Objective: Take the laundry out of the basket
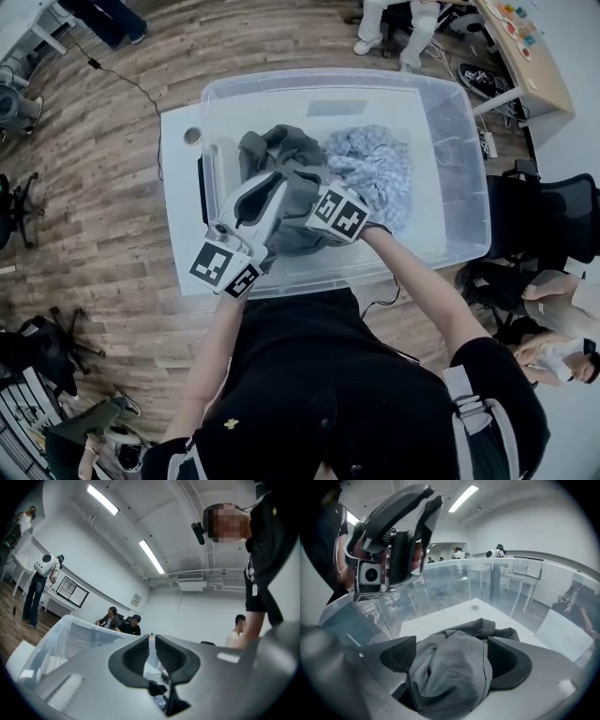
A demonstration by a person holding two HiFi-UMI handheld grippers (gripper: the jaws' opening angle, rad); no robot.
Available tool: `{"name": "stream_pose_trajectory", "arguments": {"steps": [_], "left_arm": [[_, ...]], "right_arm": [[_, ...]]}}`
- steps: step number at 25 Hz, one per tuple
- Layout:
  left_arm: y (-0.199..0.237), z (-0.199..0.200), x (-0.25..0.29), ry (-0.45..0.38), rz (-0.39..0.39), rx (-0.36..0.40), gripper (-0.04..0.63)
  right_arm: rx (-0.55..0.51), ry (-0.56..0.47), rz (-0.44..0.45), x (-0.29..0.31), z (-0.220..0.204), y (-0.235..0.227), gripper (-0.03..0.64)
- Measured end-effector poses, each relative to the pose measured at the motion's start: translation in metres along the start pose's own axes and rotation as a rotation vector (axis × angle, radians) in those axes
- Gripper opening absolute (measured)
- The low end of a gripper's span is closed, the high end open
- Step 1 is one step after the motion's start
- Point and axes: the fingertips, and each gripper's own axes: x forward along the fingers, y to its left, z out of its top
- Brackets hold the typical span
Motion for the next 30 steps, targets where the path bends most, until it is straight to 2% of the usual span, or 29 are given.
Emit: {"name": "stream_pose_trajectory", "arguments": {"steps": [4,9,17,20,30], "left_arm": [[0.0,-0.009,0.001,0.022,0.001,-0.01,0.034],[0.005,-0.012,0.003,0.022,0.001,-0.041,0.034],[0.004,-0.012,0.005,0.032,-0.023,-0.057,0.034],[0.004,-0.015,0.005,0.042,-0.024,-0.061,0.034],[0.006,-0.026,0.008,0.079,-0.046,-0.079,0.034]], "right_arm": [[0.009,0.02,0.032,0.015,-0.008,-0.003,0.468],[-0.039,0.083,0.05,0.038,-0.025,-0.013,0.485],[-0.054,0.196,0.076,0.07,-0.06,-0.025,0.587],[-0.068,0.222,0.057,0.082,-0.074,-0.032,0.597],[0.025,0.241,0.086,0.102,-0.095,-0.041,0.598]]}}
